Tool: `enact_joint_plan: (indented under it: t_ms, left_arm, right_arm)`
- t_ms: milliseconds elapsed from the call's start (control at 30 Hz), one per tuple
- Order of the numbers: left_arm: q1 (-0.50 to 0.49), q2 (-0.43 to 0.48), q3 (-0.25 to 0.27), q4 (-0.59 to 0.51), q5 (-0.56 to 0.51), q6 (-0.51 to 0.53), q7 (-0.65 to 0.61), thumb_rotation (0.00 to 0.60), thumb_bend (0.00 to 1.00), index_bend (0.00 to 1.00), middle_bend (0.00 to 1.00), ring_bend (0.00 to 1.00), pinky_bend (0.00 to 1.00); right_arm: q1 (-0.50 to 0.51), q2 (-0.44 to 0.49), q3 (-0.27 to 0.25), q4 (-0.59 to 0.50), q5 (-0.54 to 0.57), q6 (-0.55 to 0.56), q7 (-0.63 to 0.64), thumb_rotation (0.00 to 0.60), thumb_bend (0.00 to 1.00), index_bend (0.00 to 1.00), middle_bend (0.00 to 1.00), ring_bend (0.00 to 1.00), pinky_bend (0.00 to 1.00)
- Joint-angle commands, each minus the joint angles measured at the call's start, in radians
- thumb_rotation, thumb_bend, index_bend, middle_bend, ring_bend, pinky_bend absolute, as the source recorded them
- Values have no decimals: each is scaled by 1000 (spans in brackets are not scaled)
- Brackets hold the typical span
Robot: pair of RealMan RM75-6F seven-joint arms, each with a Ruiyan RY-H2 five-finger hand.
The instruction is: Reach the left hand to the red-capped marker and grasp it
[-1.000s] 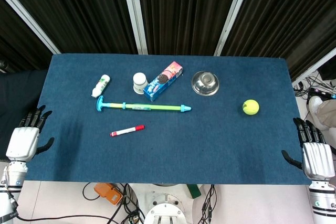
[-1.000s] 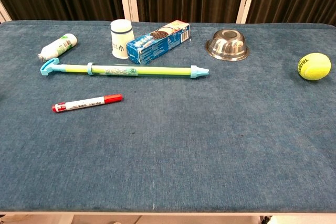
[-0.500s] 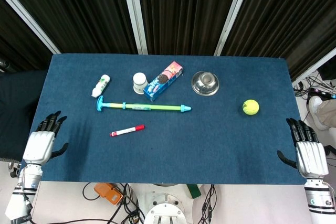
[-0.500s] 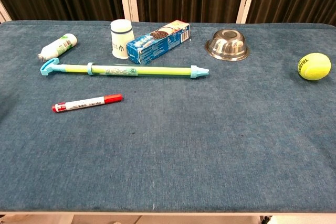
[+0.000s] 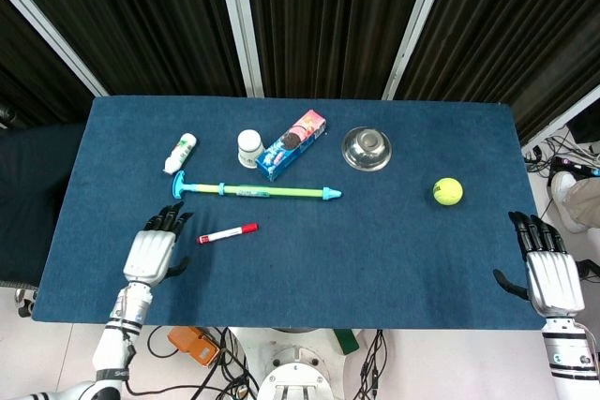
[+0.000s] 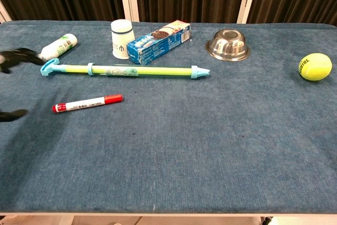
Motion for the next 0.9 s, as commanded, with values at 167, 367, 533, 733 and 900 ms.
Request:
enact_joint_plan:
  t_ms: [167, 367, 533, 733, 900]
  left_arm:
    - [-78, -96, -49, 30, -109, -42, 93, 600, 241, 195, 0, 0, 169]
    - [-104, -136, -56, 52, -158, -41, 117, 600, 235, 273, 0, 0, 169]
    - [-133, -166, -71, 84, -196, -47, 131, 600, 234, 324, 0, 0, 169]
    - [-160, -195, -77, 123, -229, -56, 131, 600, 242, 377, 0, 0, 169]
    - [-177, -215, -76, 157, -246, -63, 126, 600, 258, 387, 0, 0, 169]
  right_arm:
    - [0, 2, 1, -3, 4, -3, -1, 600, 319, 64, 149, 126, 161]
    - [4, 2, 0, -4, 6, -11, -7, 600, 319, 65, 149, 127, 160]
    - [5, 2, 1, -5, 7, -12, -9, 600, 319, 65, 148, 127, 160]
    - [7, 3, 2, -4, 9, -15, -8, 600, 318, 66, 149, 126, 160]
    - [7, 3, 2, -4, 9, -15, -8, 600, 319, 67, 148, 126, 158]
